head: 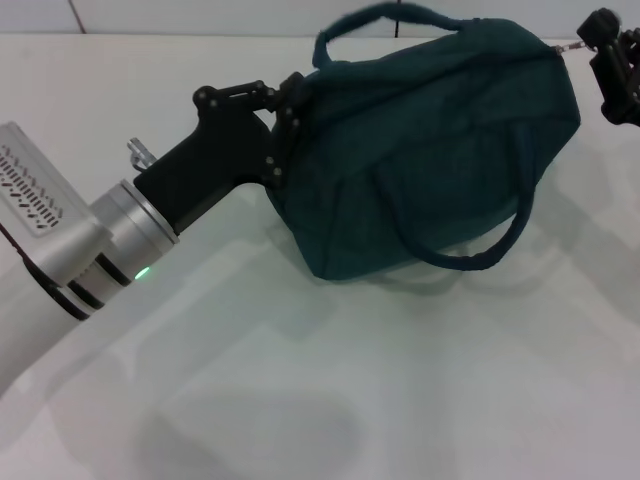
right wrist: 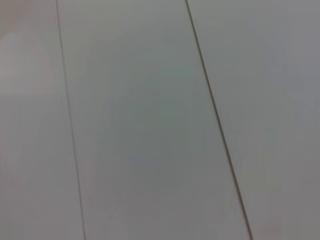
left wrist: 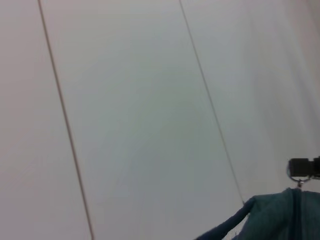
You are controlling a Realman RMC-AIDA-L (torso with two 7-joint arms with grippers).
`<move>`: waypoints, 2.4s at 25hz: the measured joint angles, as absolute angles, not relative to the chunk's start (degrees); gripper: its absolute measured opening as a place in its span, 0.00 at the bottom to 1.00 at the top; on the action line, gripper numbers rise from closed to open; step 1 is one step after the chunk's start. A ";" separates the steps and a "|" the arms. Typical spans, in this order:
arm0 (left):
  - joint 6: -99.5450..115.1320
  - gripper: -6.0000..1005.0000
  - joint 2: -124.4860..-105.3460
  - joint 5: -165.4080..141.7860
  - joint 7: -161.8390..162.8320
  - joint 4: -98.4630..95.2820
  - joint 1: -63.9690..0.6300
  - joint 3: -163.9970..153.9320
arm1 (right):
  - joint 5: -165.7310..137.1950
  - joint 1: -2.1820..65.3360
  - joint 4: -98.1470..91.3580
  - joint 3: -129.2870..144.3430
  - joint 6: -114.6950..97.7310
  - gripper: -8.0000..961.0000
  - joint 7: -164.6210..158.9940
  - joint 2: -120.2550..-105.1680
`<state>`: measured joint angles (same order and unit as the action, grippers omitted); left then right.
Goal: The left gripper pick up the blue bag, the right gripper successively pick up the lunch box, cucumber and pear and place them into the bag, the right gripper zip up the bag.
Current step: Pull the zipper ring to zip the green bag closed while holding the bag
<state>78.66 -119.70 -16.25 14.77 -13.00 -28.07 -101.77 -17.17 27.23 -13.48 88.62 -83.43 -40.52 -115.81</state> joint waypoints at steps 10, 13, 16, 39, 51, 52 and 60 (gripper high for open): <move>78.41 0.06 -119.57 -16.26 14.34 -13.01 -28.24 -100.17 | -16.43 27.01 -13.44 88.58 -79.04 0.05 -40.91 -115.67; 78.37 0.06 -119.49 -16.26 14.29 -13.00 -28.21 -99.62 | -16.39 26.84 -13.44 88.58 -78.43 0.07 -40.94 -115.66; 77.99 0.06 -119.46 -16.35 14.26 -13.01 -28.51 -99.48 | -16.35 26.99 -13.44 88.58 -78.04 0.09 -40.96 -115.64; 76.14 0.06 -119.53 -16.63 13.38 -13.10 -30.76 -99.52 | -20.09 24.90 -12.87 90.23 -74.80 0.44 -42.31 -115.39; 76.10 0.06 -119.53 -16.67 13.36 -13.10 -30.85 -99.97 | -20.84 24.57 -12.02 90.18 -71.53 0.40 -41.81 -114.18; 76.11 0.06 -119.53 -16.68 13.34 -13.09 -30.82 -99.96 | -20.84 24.57 -12.03 90.17 -71.11 0.40 -41.58 -114.04; 76.11 0.06 -119.58 -16.70 12.06 -13.09 -30.59 -99.94 | -22.85 25.40 -12.54 90.33 -68.81 0.38 -40.22 -113.46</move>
